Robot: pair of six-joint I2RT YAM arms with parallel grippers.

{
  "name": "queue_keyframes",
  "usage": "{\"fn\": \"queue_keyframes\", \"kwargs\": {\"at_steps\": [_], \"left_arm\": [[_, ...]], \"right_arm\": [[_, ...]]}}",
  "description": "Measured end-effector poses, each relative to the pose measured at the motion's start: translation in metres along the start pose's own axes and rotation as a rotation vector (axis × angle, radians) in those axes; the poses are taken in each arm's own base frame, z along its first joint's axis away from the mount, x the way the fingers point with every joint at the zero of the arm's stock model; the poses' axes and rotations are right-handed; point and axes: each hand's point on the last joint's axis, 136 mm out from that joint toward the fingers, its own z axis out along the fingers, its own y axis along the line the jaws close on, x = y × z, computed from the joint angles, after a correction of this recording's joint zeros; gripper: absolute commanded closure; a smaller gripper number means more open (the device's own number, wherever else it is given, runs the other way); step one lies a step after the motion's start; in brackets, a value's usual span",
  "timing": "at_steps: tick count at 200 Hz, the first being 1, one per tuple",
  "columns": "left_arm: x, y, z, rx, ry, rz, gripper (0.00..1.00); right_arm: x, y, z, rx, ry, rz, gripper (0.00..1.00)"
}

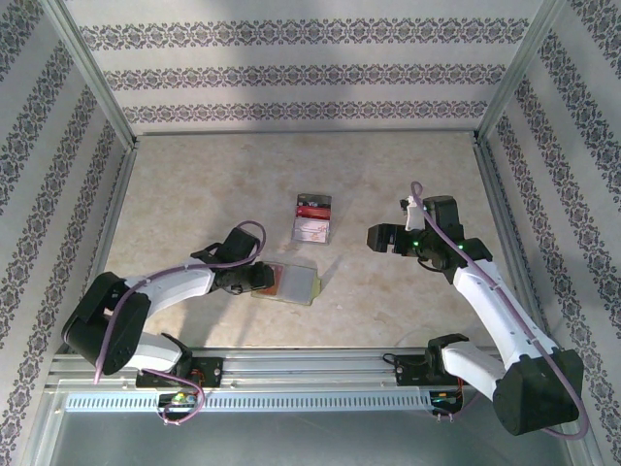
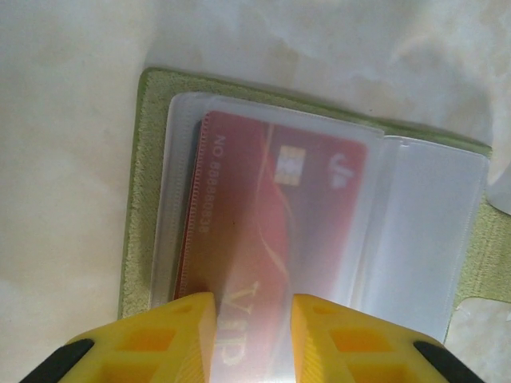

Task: Take the credit cards out of the card holder

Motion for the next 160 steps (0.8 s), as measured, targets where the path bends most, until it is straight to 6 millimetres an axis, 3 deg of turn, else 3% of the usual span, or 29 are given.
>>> {"fn": "queue_keyframes", "kwargs": {"at_steps": [43, 118, 160], "left_arm": [[0.0, -0.013, 0.006, 0.055, 0.008, 0.02, 0.69], [0.012, -0.057, 0.017, 0.212, 0.062, 0.106, 0.69], [0.011, -0.091, 0.011, 0.292, 0.059, 0.179, 0.68]], "right_arm": [[0.0, 0.0, 0.0, -0.002, 0.001, 0.001, 0.08], [0.0, 0.0, 0.0, -0.008, 0.001, 0.005, 0.09], [0.0, 0.001, 0.0, -0.012, 0.005, 0.006, 0.09]]}}
